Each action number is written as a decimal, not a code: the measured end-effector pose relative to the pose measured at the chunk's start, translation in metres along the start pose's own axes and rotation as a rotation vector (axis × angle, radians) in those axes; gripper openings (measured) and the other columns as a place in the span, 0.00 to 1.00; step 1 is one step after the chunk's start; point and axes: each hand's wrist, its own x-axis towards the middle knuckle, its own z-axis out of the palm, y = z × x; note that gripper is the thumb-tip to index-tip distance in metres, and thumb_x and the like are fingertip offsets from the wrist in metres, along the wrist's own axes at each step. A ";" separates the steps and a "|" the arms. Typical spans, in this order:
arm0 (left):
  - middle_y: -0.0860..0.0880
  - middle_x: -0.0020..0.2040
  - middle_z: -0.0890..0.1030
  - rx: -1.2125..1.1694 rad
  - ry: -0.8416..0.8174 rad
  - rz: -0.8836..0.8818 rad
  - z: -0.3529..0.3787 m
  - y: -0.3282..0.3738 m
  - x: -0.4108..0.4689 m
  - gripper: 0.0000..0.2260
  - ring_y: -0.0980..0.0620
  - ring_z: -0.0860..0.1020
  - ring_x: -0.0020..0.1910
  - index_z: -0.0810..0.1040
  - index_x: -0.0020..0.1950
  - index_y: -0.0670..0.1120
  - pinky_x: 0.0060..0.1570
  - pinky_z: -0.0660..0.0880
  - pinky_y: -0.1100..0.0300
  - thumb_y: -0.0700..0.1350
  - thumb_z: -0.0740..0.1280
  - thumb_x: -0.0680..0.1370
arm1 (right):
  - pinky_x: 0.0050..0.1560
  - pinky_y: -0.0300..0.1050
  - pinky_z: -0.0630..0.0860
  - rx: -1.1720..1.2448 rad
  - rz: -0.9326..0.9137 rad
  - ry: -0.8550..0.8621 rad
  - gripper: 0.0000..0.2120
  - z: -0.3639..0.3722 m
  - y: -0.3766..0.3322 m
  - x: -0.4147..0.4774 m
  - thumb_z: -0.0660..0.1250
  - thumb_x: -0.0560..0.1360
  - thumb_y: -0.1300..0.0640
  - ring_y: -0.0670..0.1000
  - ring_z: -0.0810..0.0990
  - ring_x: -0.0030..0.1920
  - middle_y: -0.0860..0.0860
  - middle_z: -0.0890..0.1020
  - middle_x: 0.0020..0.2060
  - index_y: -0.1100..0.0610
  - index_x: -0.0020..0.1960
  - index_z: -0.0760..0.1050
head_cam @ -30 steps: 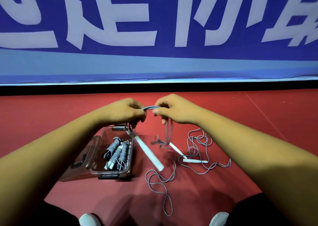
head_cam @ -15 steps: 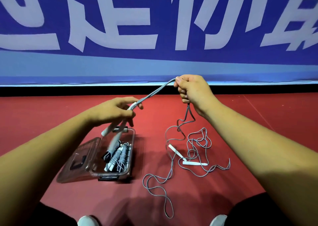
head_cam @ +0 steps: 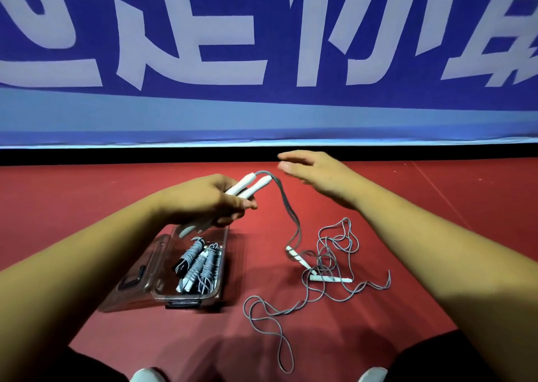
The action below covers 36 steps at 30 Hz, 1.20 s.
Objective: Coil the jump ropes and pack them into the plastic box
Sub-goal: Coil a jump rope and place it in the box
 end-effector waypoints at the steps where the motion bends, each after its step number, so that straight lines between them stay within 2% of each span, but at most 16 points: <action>1: 0.43 0.34 0.74 0.025 -0.012 0.002 0.003 0.003 0.001 0.14 0.51 0.67 0.26 0.74 0.55 0.33 0.29 0.63 0.59 0.43 0.70 0.77 | 0.50 0.31 0.74 0.049 -0.041 -0.047 0.16 0.008 -0.007 -0.001 0.64 0.80 0.51 0.40 0.80 0.48 0.49 0.82 0.51 0.57 0.63 0.77; 4: 0.42 0.36 0.76 0.062 -0.027 0.009 0.010 0.008 0.003 0.05 0.51 0.68 0.26 0.72 0.51 0.39 0.25 0.65 0.63 0.39 0.67 0.79 | 0.44 0.43 0.80 0.124 -0.061 -0.163 0.17 0.029 -0.012 -0.004 0.61 0.81 0.51 0.51 0.84 0.38 0.56 0.82 0.38 0.65 0.55 0.78; 6: 0.41 0.36 0.77 0.084 -0.011 0.003 0.011 0.010 0.004 0.05 0.51 0.69 0.25 0.71 0.52 0.39 0.23 0.66 0.64 0.38 0.66 0.80 | 0.33 0.43 0.77 0.092 -0.069 -0.190 0.17 0.033 -0.010 -0.004 0.60 0.82 0.53 0.52 0.79 0.30 0.55 0.78 0.32 0.67 0.54 0.76; 8: 0.41 0.36 0.77 0.080 -0.005 -0.013 0.010 0.008 0.003 0.06 0.51 0.70 0.25 0.72 0.53 0.38 0.24 0.67 0.64 0.38 0.66 0.79 | 0.25 0.39 0.70 0.055 -0.104 -0.174 0.14 0.033 -0.008 -0.004 0.60 0.82 0.54 0.49 0.72 0.24 0.52 0.74 0.28 0.65 0.52 0.77; 10: 0.41 0.37 0.77 0.032 -0.019 -0.019 0.007 0.005 0.002 0.05 0.51 0.71 0.26 0.72 0.53 0.39 0.25 0.69 0.63 0.36 0.66 0.79 | 0.23 0.38 0.64 0.103 -0.118 -0.146 0.12 0.029 -0.007 0.000 0.60 0.82 0.57 0.48 0.66 0.23 0.51 0.72 0.26 0.63 0.51 0.78; 13: 0.40 0.38 0.79 -0.072 -0.043 -0.018 -0.001 0.003 0.001 0.05 0.50 0.75 0.29 0.73 0.54 0.36 0.30 0.73 0.62 0.33 0.63 0.79 | 0.23 0.36 0.61 0.236 -0.068 -0.124 0.11 0.022 -0.007 0.004 0.59 0.82 0.59 0.46 0.62 0.22 0.56 0.73 0.28 0.62 0.49 0.78; 17: 0.38 0.39 0.79 -0.137 -0.105 -0.106 -0.006 -0.003 -0.005 0.11 0.46 0.78 0.30 0.75 0.60 0.36 0.31 0.76 0.59 0.38 0.64 0.79 | 0.23 0.35 0.57 0.389 -0.022 -0.162 0.10 0.017 -0.005 0.005 0.57 0.82 0.63 0.46 0.59 0.21 0.61 0.75 0.31 0.65 0.49 0.76; 19: 0.40 0.35 0.78 -0.138 -0.098 -0.133 -0.003 -0.004 -0.007 0.14 0.47 0.75 0.26 0.76 0.61 0.38 0.29 0.72 0.60 0.42 0.66 0.77 | 0.23 0.35 0.56 0.383 -0.012 -0.160 0.10 0.015 -0.004 0.005 0.57 0.82 0.63 0.46 0.58 0.21 0.62 0.75 0.31 0.66 0.49 0.76; 22: 0.44 0.31 0.72 -0.158 -0.063 -0.122 -0.003 0.000 -0.004 0.17 0.53 0.66 0.23 0.77 0.59 0.36 0.26 0.60 0.61 0.44 0.68 0.74 | 0.23 0.36 0.55 0.419 0.017 -0.152 0.10 0.011 0.000 0.005 0.57 0.82 0.64 0.47 0.57 0.22 0.61 0.75 0.31 0.67 0.51 0.75; 24: 0.47 0.31 0.69 -0.161 -0.067 -0.128 -0.003 0.002 -0.003 0.16 0.55 0.62 0.24 0.78 0.56 0.35 0.30 0.54 0.59 0.44 0.69 0.74 | 0.23 0.37 0.56 0.446 0.012 -0.139 0.10 0.012 0.001 0.005 0.57 0.82 0.63 0.47 0.58 0.23 0.60 0.76 0.31 0.66 0.50 0.75; 27: 0.49 0.30 0.66 -0.220 0.000 -0.076 0.001 0.005 -0.003 0.09 0.56 0.60 0.24 0.77 0.49 0.37 0.30 0.53 0.60 0.43 0.68 0.75 | 0.25 0.39 0.60 0.501 -0.040 -0.040 0.11 0.017 0.003 0.010 0.57 0.83 0.60 0.48 0.62 0.25 0.58 0.75 0.31 0.65 0.50 0.75; 29: 0.50 0.29 0.64 -0.418 0.086 0.042 -0.003 0.010 -0.001 0.04 0.58 0.59 0.23 0.73 0.44 0.42 0.26 0.55 0.65 0.41 0.66 0.75 | 0.29 0.39 0.67 0.381 -0.085 0.056 0.11 0.019 0.009 0.012 0.58 0.83 0.60 0.49 0.68 0.27 0.55 0.74 0.30 0.64 0.49 0.76; 31: 0.52 0.29 0.64 -0.673 0.192 0.157 -0.012 0.016 0.002 0.04 0.59 0.61 0.22 0.69 0.43 0.45 0.25 0.58 0.68 0.42 0.64 0.75 | 0.35 0.38 0.72 0.206 -0.109 0.089 0.11 0.023 0.015 0.012 0.56 0.83 0.62 0.50 0.74 0.31 0.52 0.73 0.30 0.63 0.49 0.76; 33: 0.51 0.29 0.68 -0.794 0.290 0.224 -0.016 0.018 0.004 0.05 0.57 0.68 0.25 0.70 0.44 0.44 0.27 0.66 0.68 0.44 0.63 0.78 | 0.37 0.40 0.75 0.246 -0.083 0.049 0.12 0.031 0.017 0.010 0.54 0.83 0.62 0.51 0.77 0.32 0.52 0.72 0.30 0.62 0.48 0.75; 35: 0.48 0.34 0.75 -0.848 0.375 0.234 -0.015 0.016 0.008 0.08 0.51 0.79 0.36 0.73 0.43 0.44 0.37 0.79 0.62 0.45 0.62 0.80 | 0.33 0.42 0.74 0.400 -0.023 0.005 0.12 0.045 0.010 0.009 0.54 0.84 0.60 0.50 0.74 0.28 0.51 0.70 0.30 0.61 0.48 0.74; 36: 0.45 0.39 0.78 -0.877 0.418 0.238 -0.015 0.016 0.011 0.09 0.46 0.82 0.44 0.73 0.43 0.45 0.45 0.82 0.56 0.47 0.61 0.81 | 0.30 0.41 0.71 0.481 0.018 -0.010 0.11 0.053 0.004 0.008 0.54 0.84 0.59 0.49 0.71 0.25 0.52 0.70 0.29 0.61 0.49 0.73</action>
